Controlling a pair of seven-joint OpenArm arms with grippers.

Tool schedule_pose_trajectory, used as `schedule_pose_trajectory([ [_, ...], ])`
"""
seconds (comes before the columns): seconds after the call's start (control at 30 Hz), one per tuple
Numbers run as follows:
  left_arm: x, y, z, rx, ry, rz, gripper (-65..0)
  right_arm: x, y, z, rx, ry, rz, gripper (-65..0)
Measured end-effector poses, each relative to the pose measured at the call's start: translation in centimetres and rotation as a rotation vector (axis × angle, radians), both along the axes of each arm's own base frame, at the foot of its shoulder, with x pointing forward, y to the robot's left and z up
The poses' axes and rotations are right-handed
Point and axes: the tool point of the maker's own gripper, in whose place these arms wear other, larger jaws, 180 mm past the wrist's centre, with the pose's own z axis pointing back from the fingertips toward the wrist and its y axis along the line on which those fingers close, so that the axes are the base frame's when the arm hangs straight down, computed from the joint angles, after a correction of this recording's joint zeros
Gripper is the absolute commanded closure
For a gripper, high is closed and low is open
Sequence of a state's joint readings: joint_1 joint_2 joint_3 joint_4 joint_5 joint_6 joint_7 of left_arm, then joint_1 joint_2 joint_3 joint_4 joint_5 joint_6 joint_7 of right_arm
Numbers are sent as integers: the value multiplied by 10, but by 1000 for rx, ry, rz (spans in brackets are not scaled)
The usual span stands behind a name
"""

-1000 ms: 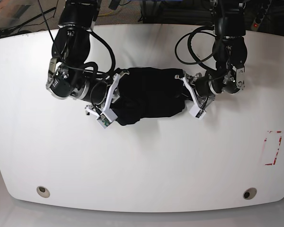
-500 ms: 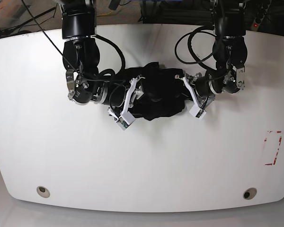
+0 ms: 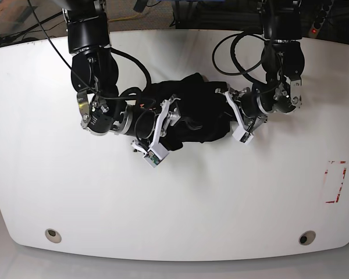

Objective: Fold the T-shirt properly
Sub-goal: 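Fold the bunched shirt over with the right gripper and release both grippers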

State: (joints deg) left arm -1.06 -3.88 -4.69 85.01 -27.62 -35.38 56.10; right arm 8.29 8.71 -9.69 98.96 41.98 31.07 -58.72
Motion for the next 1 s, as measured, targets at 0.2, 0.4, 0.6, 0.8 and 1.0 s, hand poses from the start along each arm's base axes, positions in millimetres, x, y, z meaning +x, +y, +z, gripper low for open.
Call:
schedule_pose_trajectory([
  [0.2,19,27,36,21,-123,79,-172,-3,-3,-9,-23,20,-4,-452],
  [0.4,19,92,59,74,-193,263,-172,-24,0,-17,-14,50,5,-445],
  [0.6,11,138,63,174,-198,297,-171,-37,8,-20,3,67,11,-445],
  [0.8,0,159,61,243,-184,283,-168,-42,32,-44,22,132,12,-445],
  [1.0,-4,162,60,262,-178,276,-171,-62,78,-66,-39,139,147,-445],
])
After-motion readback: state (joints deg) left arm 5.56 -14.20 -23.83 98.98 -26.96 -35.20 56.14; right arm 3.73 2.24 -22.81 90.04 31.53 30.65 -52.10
